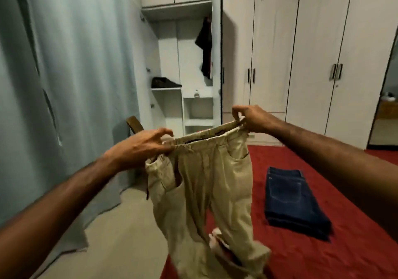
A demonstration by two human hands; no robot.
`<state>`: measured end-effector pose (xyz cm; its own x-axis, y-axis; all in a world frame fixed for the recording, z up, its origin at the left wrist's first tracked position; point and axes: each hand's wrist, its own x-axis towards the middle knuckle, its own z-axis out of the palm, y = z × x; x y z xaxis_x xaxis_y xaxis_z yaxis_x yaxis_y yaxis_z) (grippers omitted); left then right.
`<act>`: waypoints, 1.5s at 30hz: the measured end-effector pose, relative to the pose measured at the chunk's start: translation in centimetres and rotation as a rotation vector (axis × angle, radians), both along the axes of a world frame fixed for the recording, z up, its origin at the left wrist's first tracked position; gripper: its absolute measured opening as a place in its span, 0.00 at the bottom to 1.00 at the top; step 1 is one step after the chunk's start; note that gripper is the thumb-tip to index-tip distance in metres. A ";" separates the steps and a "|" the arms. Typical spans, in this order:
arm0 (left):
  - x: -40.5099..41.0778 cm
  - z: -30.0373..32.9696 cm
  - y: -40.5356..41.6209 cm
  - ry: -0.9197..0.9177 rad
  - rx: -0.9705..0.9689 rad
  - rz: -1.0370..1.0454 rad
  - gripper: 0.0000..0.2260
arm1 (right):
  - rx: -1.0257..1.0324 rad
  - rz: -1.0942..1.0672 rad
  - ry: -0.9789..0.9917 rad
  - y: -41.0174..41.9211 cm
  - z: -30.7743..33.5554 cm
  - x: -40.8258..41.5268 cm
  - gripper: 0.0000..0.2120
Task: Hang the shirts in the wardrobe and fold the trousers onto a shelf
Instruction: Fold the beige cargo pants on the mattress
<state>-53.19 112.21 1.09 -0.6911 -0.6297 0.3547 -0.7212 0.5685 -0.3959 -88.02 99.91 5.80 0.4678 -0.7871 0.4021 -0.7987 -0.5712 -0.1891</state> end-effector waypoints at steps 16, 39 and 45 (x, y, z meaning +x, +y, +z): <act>3.7 30.4 5.7 0.680 -0.232 -0.072 0.06 | -0.132 0.446 -0.429 6.5 23.2 1.6 0.16; 6.1 23.7 9.0 0.479 0.075 0.023 0.17 | -0.072 0.667 -0.785 8.2 24.5 1.9 0.07; 7.1 25.1 9.3 0.612 -0.097 -0.014 0.21 | 0.014 0.688 -0.725 7.8 24.6 -0.2 0.09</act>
<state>-46.13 121.46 26.18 -0.3524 -0.5672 0.7444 -0.8264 0.5619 0.0368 -88.22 107.75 30.42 0.4685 -0.4437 0.7640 0.0166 -0.8602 -0.5098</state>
